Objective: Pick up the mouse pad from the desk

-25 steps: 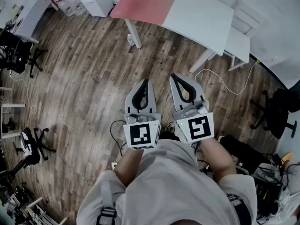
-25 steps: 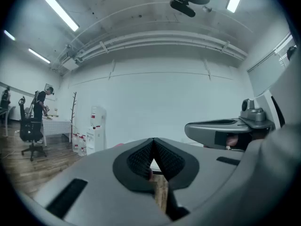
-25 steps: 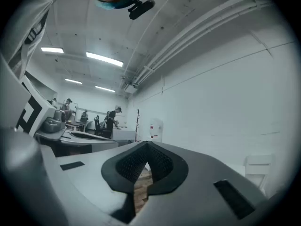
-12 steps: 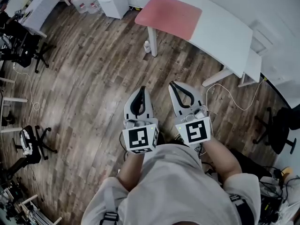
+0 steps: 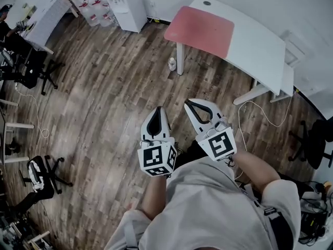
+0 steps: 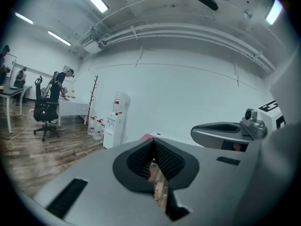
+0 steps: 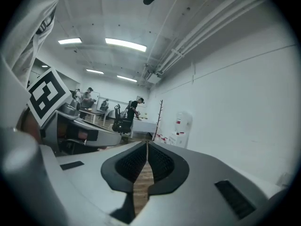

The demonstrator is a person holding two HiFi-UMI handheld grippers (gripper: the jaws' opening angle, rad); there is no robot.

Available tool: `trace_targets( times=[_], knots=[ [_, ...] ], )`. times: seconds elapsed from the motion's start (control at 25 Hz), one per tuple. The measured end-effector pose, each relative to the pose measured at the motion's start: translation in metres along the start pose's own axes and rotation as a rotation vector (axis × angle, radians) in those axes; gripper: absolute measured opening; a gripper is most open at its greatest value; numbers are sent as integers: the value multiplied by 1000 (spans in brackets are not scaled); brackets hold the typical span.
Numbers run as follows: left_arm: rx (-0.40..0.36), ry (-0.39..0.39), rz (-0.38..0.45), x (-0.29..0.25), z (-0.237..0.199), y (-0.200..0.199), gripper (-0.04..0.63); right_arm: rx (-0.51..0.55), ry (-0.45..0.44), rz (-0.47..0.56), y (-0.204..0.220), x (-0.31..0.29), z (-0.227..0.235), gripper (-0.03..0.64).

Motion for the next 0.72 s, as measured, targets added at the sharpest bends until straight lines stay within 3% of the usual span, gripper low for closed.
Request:
trace_targets(
  times=[0.2,0.36,0.56,0.72],
  knots=[
    [19,41,-50,-34,-34,13,11,-45,-28,-32,1,-55,7,41],
    [-11,74,-78,-76,-60,18,11,-62,-26,-33,6,-106,30,41],
    [-72,118,-115,-159,-106,14,11,-128,-8,-49,5,-188,71,41],
    [-100,187,-162,-229,-129,7,12,-110,25,-101,6,-246,108,41]
  ],
)
Point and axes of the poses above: the fingertips, and each gripper's own axes: x backward along the fingers, z to its right, y out of its underside, the point moved 1 cm from there along x, backward along the fingers, and after that the axes turned 14 degrees about -x, right-handed, at the moved point
